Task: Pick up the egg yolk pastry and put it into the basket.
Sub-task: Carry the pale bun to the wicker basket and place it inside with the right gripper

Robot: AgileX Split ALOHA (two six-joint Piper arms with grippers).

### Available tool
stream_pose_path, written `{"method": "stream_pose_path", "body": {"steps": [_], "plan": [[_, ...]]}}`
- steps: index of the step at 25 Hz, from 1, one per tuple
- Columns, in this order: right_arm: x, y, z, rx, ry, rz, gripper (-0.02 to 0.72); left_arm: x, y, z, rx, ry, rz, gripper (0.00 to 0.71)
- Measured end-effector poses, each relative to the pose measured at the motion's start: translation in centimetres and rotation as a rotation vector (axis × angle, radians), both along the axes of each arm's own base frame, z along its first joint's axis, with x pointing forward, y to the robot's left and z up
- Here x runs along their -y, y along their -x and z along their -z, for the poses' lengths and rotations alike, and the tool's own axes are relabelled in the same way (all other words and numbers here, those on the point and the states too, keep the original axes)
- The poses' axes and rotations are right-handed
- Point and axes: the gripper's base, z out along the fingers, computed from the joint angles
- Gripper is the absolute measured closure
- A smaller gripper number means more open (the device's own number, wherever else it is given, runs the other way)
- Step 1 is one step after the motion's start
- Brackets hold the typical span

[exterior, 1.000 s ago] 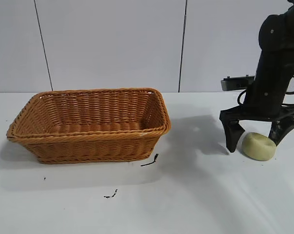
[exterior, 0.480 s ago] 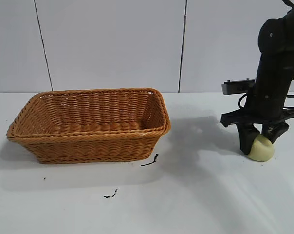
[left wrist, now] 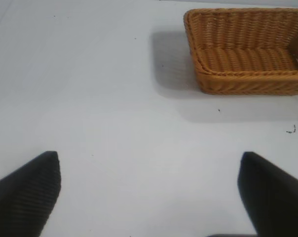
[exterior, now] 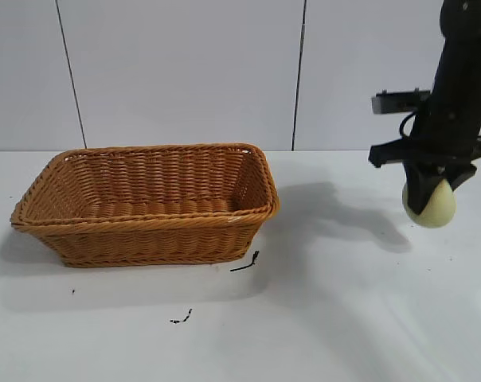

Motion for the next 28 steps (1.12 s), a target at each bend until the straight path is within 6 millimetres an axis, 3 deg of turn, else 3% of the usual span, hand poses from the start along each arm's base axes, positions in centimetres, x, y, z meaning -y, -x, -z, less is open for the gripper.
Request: {"method": "stream_pose_path", "body": {"steps": [1,3,7,11,16,18,22,28], "plan": [[0.0,0.0,0.0,0.0,0.0,0.0,0.58,0.0,0.0,0.0,0.0,0.0,0.0,0.014],[0.0,0.5,-2.6,0.061,-0.005,0.0,0.58,0.0,0.0,0.0,0.0,0.0,0.0,0.014],[0.1,1.0,-5.7,0.108,-0.009,0.0,0.584,0.0,0.0,0.0,0.0,0.0,0.0,0.014],[0.0,-0.5,-8.0,0.16,-0.013,0.0,0.587,0.0,0.0,0.0,0.0,0.0,0.0,0.014],[-1.1,-3.0,-9.3,0.182,-0.039,-0.019,0.587,0.0,0.0,0.0,0.0,0.0,0.0,0.014],[-2.6,-3.8,-9.5,0.178,-0.044,-0.055,0.587,0.0,0.0,0.0,0.0,0.0,0.0,0.014],[-7.8,-4.4,-9.9,0.193,-0.064,-0.165,0.587,0.0,0.0,0.0,0.0,0.0,0.0,0.014],[-16.5,-2.7,-9.8,0.207,-0.092,-0.35,0.587,0.0,0.0,0.0,0.0,0.0,0.0,0.014]]}}
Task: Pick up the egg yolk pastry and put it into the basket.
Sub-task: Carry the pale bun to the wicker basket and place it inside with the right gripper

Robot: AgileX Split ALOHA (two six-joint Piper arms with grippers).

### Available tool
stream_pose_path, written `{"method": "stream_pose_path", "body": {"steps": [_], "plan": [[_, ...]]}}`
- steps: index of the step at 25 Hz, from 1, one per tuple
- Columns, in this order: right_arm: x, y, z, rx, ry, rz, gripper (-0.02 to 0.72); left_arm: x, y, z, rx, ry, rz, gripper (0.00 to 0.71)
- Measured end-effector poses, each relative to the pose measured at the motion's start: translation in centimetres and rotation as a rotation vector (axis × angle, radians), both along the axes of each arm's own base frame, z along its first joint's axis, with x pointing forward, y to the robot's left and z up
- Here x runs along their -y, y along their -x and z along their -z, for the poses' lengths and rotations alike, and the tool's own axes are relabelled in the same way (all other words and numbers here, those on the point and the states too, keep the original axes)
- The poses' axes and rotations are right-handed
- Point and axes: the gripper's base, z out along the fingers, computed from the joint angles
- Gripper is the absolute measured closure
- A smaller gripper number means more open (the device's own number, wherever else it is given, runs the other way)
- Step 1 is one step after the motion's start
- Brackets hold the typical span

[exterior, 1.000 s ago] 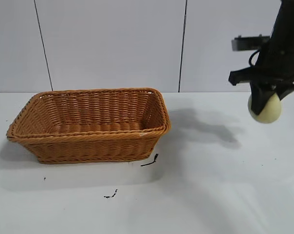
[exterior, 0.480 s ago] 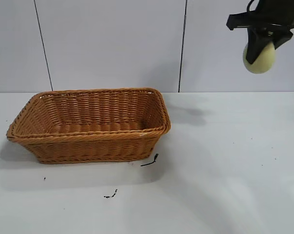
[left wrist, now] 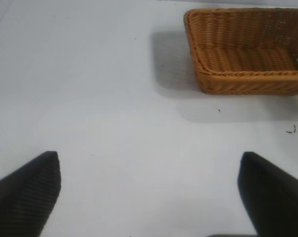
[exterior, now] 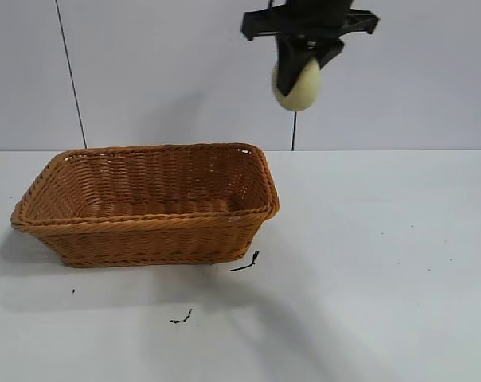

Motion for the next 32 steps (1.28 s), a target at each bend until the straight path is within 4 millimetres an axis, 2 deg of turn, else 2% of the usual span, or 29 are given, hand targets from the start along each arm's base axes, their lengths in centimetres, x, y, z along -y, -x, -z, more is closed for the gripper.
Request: {"method": "stream_pose_path", "body": {"steps": [2,3,4,7,9,13,17,24,26,27,29,32], "plan": [[-2.8,1.0,0.4,0.01,-0.005,-0.06,0.587,0.0,0.0,0.0,0.0,0.0,0.0,0.014],[-5.2,1.7,1.0,0.032,-0.017,-0.109,0.587,0.0,0.0,0.0,0.0,0.0,0.0,0.014],[-6.5,2.1,1.5,0.041,-0.024,-0.134,0.587,0.0,0.0,0.0,0.0,0.0,0.0,0.014],[-9.3,2.4,3.2,0.079,-0.048,-0.178,0.587,0.0,0.0,0.0,0.0,0.0,0.0,0.014],[-10.6,2.3,5.2,0.072,-0.051,-0.19,0.587,0.0,0.0,0.0,0.0,0.0,0.0,0.014],[-11.8,1.6,9.1,0.059,-0.059,-0.174,0.587,0.0,0.0,0.0,0.0,0.0,0.0,0.014],[-12.1,1.0,11.8,0.049,-0.054,-0.166,0.587,0.0,0.0,0.0,0.0,0.0,0.0,0.014],[-12.3,0.8,12.1,0.063,-0.063,-0.165,0.584,0.0,0.0,0.0,0.0,0.0,0.0,0.014],[-12.3,0.9,12.1,0.06,-0.067,-0.164,0.541,0.0,0.0,0.0,0.0,0.0,0.0,0.014],[-12.3,0.9,12.1,0.058,-0.07,-0.167,0.483,0.0,0.0,0.0,0.0,0.0,0.0,0.014],[-12.3,0.9,12.1,0.059,-0.07,-0.172,0.313,0.0,0.0,0.0,0.0,0.0,0.0,0.014],[-12.3,0.9,12.0,0.058,-0.068,-0.175,0.112,0.0,0.0,0.0,0.0,0.0,0.0,0.014]]}}
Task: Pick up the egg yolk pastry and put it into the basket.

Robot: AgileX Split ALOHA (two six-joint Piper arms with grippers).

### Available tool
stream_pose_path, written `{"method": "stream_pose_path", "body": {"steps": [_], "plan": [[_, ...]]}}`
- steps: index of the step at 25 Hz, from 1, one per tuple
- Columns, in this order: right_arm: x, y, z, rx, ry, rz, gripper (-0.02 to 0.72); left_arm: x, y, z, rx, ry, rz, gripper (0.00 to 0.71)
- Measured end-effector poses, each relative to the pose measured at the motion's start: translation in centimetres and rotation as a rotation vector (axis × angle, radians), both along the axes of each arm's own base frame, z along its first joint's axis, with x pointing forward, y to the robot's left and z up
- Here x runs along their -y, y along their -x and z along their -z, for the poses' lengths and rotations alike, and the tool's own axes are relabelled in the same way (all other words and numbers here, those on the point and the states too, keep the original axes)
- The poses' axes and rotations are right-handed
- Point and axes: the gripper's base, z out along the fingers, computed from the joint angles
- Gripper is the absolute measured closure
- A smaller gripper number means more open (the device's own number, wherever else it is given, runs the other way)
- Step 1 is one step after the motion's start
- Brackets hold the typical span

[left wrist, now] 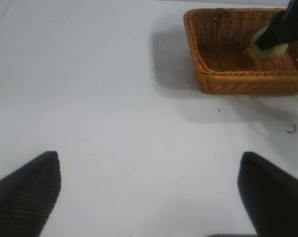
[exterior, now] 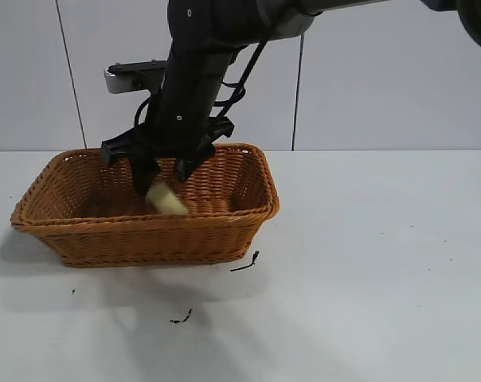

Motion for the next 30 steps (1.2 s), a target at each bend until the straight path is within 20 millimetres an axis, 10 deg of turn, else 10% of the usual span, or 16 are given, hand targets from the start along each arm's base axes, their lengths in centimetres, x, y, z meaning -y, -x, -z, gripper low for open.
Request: {"method": "stream_pose_path", "body": {"steps": [7,13,22,30], "plan": [[-0.2,-0.6,-4.7,0.041,-0.03,-0.004,0.04,0.0,0.0,0.0,0.0,0.0,0.0,0.014],[3.5,-3.3,-9.4,0.106,-0.075,0.078,0.04,0.0,0.0,0.0,0.0,0.0,0.0,0.014],[18.5,-9.1,-9.2,0.057,-0.016,0.383,0.04,0.0,0.0,0.0,0.0,0.0,0.0,0.014],[29.5,-10.1,-8.8,-0.022,0.057,0.575,0.055,0.0,0.0,0.0,0.0,0.0,0.0,0.014]]}}
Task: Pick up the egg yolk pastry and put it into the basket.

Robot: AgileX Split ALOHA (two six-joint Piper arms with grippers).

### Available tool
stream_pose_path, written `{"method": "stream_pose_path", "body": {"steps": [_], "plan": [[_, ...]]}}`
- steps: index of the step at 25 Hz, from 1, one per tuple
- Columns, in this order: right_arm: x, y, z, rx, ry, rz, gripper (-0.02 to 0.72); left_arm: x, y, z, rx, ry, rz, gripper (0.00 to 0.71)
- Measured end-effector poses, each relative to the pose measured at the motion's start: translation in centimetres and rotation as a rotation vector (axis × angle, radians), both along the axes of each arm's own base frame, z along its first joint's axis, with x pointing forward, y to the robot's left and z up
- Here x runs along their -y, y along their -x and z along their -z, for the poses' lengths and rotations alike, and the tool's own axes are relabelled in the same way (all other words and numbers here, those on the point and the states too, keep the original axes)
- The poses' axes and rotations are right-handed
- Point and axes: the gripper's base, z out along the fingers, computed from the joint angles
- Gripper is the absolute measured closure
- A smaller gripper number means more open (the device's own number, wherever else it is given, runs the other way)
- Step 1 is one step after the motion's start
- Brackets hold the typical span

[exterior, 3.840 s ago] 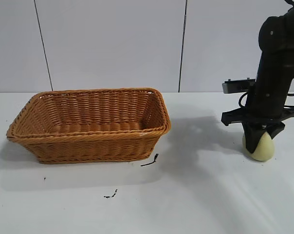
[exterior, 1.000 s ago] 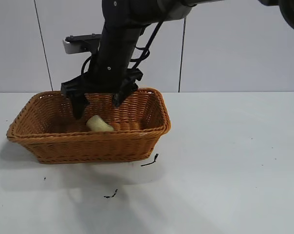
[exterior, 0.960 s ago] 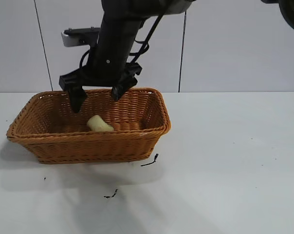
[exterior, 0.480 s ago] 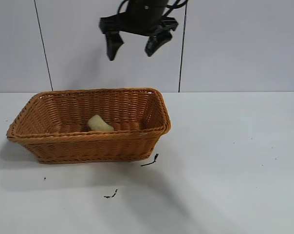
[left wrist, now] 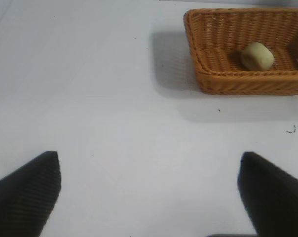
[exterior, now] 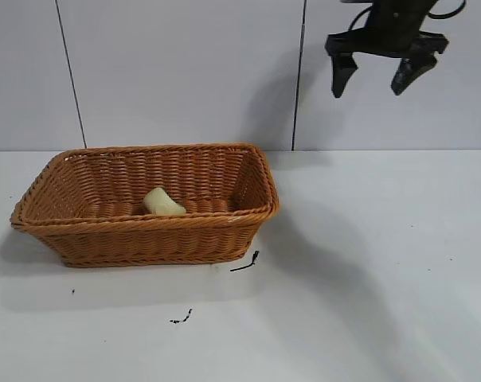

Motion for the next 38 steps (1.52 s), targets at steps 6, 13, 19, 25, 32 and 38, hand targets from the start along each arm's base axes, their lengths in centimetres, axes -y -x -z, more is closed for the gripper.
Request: {"method": "stream_pose_path", "body": {"steps": [6,13,19,25,32,38], "plan": [[3.0,0.1,0.0,-0.012,0.003,0.053,0.064,0.0,0.0,0.0,0.0,0.0,0.0,0.014],[3.2,2.7,-2.0,-0.054,0.003,0.057,0.064,0.0,0.0,0.0,0.0,0.0,0.0,0.014],[3.1,8.3,-6.1,-0.083,0.01,0.043,0.064,0.0,0.0,0.0,0.0,0.0,0.0,0.014],[3.0,18.0,-8.9,-0.127,0.022,0.019,0.064,0.0,0.0,0.0,0.0,0.0,0.0,0.014],[2.8,33.0,-7.8,-0.149,0.023,0.016,0.064,0.0,0.0,0.0,0.0,0.0,0.0,0.014],[2.7,41.5,-5.3,0.029,0.026,0.016,0.064,0.0,0.0,0.0,0.0,0.0,0.0,0.014]]}}
